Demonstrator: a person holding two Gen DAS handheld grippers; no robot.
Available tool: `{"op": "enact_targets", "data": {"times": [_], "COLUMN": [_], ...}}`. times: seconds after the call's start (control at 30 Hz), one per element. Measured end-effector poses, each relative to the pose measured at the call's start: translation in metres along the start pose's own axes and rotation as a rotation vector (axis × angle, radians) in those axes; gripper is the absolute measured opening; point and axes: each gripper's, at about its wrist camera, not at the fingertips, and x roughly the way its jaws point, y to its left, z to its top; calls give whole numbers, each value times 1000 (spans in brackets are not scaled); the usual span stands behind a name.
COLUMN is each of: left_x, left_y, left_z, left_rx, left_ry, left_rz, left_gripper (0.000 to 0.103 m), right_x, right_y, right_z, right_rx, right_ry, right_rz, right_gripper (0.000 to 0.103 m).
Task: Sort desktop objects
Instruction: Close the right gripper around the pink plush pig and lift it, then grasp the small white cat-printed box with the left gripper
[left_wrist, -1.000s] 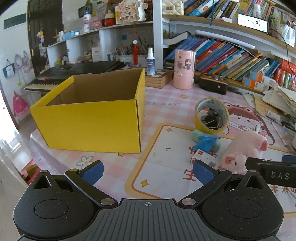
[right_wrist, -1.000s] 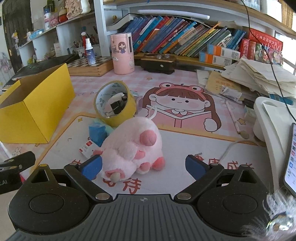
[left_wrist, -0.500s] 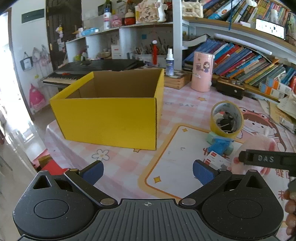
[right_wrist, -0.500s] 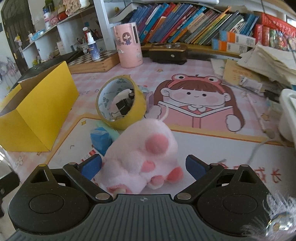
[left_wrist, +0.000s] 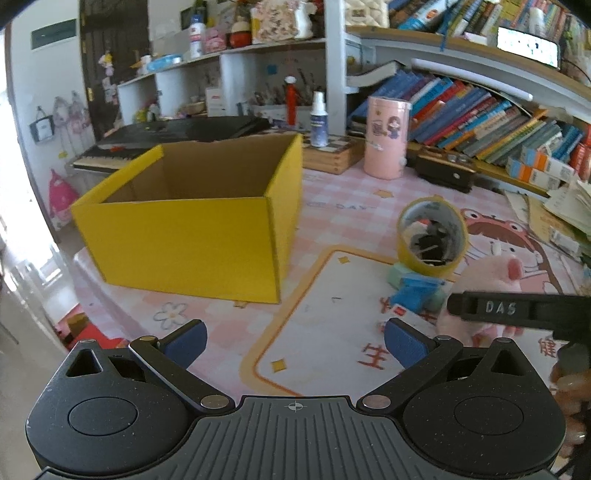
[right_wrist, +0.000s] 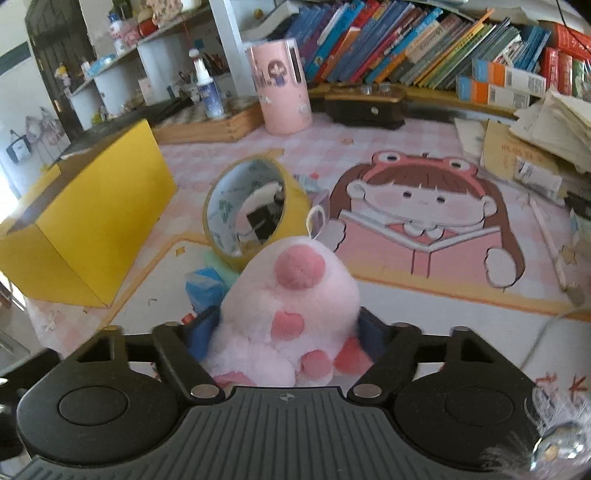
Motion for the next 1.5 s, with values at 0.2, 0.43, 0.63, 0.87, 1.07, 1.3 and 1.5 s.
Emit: {"op": "enact_targets", "data": {"times": [0.2,0.43,0.63,0.87,1.07,1.3,1.5], "left_x": [17,48,69,81,81,63,35], "left_y": [-21,-55,-73,-79,-79,-69,-47], "left_z": [2,2,1,-4,-5,2,16], "left_rx": [19,65,119,152,157,108,27], "left_ry": [39,87,109,132,113,81,36], "left_rz": [-65,-142,-161,-168,-180,-196,-200], "left_gripper": [102,89,78,65,60,59,59], "right_x": [-34,-53,-60,-58,-55,-57,-57], "right_y": [-22,-42,-47,-48,-47,-47,-39], "right_z": [9,8,3,2,0,-1,-2], "right_rx": [17,26,-8,-25,-32,-22,-42], "right_ry": [-96,-102,-105,-92,-71,-66,-57], "right_rz": [-31,-49,-41,-18,-14,-22,-1], "right_gripper": [67,69,71,71,71,71,71]}}
